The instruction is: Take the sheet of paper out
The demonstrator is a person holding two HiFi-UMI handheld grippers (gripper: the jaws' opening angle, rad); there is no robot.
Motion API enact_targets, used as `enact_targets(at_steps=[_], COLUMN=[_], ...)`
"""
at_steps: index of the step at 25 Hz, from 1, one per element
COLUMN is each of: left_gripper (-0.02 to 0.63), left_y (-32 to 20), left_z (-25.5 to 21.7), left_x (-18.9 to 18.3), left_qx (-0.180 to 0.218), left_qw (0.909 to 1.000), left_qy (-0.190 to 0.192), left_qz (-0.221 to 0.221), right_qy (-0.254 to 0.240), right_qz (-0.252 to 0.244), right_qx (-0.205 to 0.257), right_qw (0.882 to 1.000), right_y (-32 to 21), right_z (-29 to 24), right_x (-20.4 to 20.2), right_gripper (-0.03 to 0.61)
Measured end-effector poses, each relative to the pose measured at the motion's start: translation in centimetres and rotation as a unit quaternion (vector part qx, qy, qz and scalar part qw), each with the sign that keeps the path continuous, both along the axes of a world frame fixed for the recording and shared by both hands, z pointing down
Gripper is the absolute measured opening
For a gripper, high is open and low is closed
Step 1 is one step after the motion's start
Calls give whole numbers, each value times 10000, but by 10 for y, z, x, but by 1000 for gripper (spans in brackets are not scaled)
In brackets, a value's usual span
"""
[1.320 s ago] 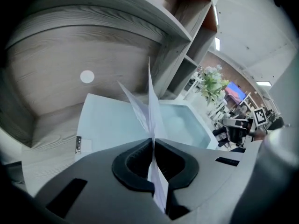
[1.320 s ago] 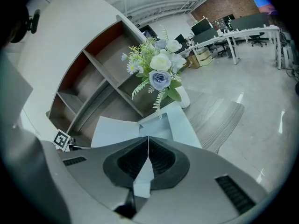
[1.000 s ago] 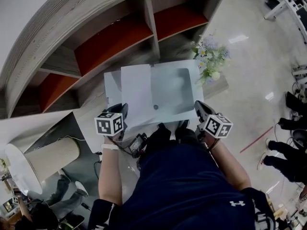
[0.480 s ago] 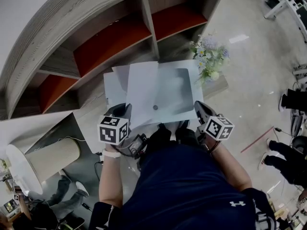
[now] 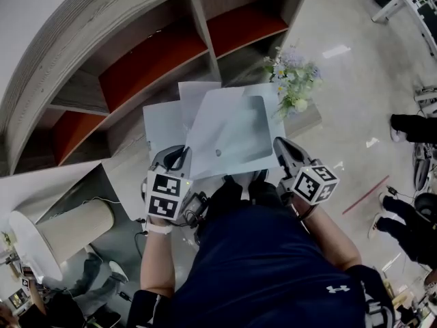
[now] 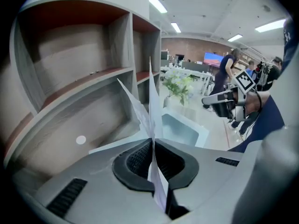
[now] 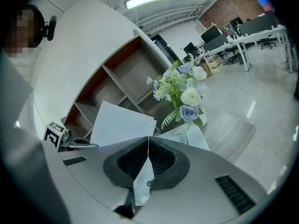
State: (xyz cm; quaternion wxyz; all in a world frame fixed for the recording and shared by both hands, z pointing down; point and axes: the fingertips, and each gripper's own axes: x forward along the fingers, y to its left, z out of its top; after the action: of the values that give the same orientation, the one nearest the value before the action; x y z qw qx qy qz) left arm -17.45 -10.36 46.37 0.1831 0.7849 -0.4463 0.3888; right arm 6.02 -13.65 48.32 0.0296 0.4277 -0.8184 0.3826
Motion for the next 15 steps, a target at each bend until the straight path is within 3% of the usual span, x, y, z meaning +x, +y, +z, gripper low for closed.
enact_targets(at_steps=[7,15], left_gripper=[18,18], left_y=[7,12], left_z=[-13,-22], left_x=[4,17], left_qx=[340,481], left_qw=[9973,9947], left_qy=[-605,-732], left_qz=[258,532], right_qy=[-71,-66], right_qz=[-69,-192], right_qx=[188,446], right_qw=[9998,9988], right_y=[0,1], right_z=[-28,-47], right_x=[-2,-10], right_gripper=[15,15])
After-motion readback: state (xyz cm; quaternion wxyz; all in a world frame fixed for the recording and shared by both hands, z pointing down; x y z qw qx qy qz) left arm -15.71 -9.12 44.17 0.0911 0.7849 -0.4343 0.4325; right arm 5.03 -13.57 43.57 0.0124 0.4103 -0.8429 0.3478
